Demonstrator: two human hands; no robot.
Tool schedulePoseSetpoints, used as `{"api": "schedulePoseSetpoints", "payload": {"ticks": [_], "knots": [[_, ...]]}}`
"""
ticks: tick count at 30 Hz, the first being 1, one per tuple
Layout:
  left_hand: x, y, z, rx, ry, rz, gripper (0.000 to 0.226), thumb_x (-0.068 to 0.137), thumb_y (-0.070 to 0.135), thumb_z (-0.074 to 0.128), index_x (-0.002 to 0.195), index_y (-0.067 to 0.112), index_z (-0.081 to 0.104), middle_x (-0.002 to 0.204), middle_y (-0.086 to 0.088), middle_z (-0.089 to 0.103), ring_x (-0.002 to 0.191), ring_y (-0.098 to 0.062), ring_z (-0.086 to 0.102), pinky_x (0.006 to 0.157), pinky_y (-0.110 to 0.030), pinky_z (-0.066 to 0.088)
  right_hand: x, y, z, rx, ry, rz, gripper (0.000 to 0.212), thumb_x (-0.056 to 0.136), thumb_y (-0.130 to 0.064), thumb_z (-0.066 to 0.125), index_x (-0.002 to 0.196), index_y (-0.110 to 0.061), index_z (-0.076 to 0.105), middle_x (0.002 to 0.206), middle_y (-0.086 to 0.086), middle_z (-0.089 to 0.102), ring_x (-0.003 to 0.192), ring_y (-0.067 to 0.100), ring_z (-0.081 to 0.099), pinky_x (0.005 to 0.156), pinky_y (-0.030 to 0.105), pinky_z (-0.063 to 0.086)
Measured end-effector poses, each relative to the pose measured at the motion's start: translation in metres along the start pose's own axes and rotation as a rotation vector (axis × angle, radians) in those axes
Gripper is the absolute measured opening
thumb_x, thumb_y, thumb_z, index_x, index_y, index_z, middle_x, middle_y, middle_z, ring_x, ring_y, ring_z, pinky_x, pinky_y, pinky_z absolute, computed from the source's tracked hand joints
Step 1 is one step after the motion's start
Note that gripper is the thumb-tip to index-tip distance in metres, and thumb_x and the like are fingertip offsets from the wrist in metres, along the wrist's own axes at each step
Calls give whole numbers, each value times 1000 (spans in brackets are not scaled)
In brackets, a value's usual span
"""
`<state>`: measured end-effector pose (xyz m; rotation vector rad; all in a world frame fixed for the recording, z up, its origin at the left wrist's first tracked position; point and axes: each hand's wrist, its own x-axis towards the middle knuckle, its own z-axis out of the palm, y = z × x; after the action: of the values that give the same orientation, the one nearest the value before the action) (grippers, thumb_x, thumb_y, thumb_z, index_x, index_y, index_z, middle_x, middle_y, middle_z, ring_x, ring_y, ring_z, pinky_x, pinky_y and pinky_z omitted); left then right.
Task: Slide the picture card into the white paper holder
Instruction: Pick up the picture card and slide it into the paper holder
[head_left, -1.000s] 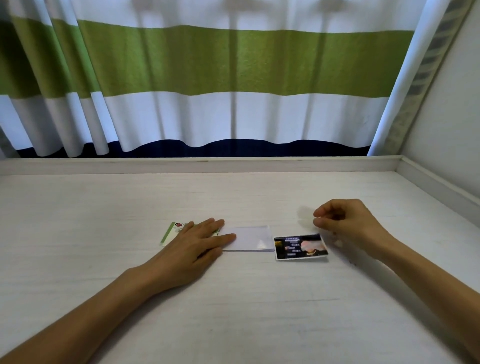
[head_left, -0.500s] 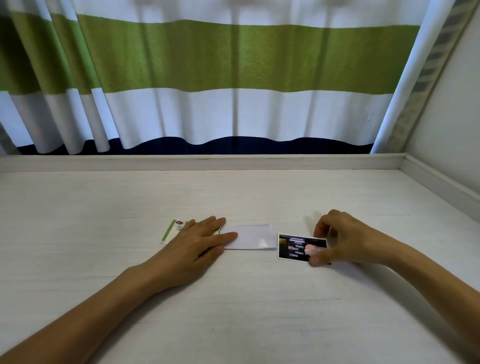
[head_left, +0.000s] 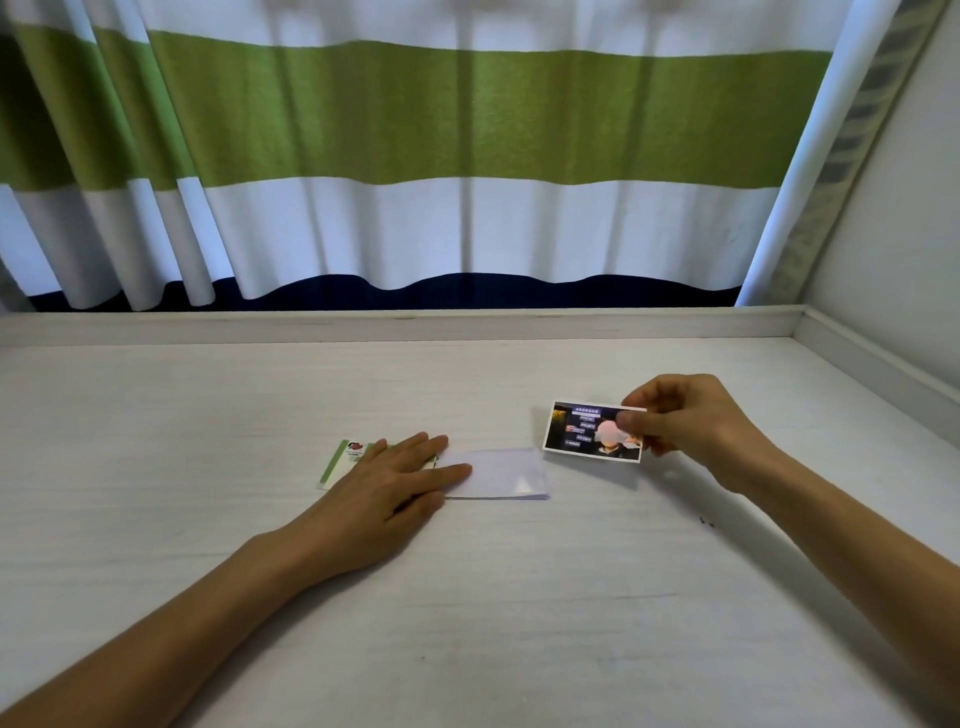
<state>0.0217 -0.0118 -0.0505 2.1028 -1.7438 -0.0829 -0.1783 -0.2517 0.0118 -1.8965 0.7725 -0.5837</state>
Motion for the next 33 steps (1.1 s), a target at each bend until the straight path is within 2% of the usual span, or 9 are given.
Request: {"api": "schedulePoseSetpoints", "payload": {"ticks": [9, 19, 27, 33], "knots": [[0, 0, 0, -4, -4, -10, 55, 82, 53, 18, 132, 40, 38, 150, -1, 26, 138, -15, 14, 111, -40, 8, 4, 2, 5, -96, -66, 21, 7, 73, -3, 73, 74, -3, 65, 55, 6, 64, 43, 9, 56, 39, 18, 47], [0, 2, -1, 1, -20, -17, 57, 81, 54, 16, 132, 40, 36, 150, 0, 24, 137, -12, 12, 112, -38, 7, 1, 0, 6, -161, -185, 29, 5, 73, -4, 72, 77, -4, 69, 73, 20, 69, 56, 17, 56, 44, 19, 45], [0, -1, 0, -3, -16, -12, 54, 82, 54, 17, 132, 42, 36, 150, 1, 25, 137, -10, 12, 111, -39, 8, 3, 1, 4, -166, -245, 36, 6, 72, -2, 73, 76, -4, 71, 69, 16, 67, 52, 16, 53, 44, 19, 43], [1, -1, 0, -6, -12, -10, 53, 82, 54, 18, 131, 43, 36, 150, 1, 25, 136, -8, 11, 111, -38, 8, 3, 5, 11, -167, -245, 14, 5, 71, -2, 73, 74, -6, 71, 70, 19, 67, 56, 22, 52, 49, 26, 41]]}}
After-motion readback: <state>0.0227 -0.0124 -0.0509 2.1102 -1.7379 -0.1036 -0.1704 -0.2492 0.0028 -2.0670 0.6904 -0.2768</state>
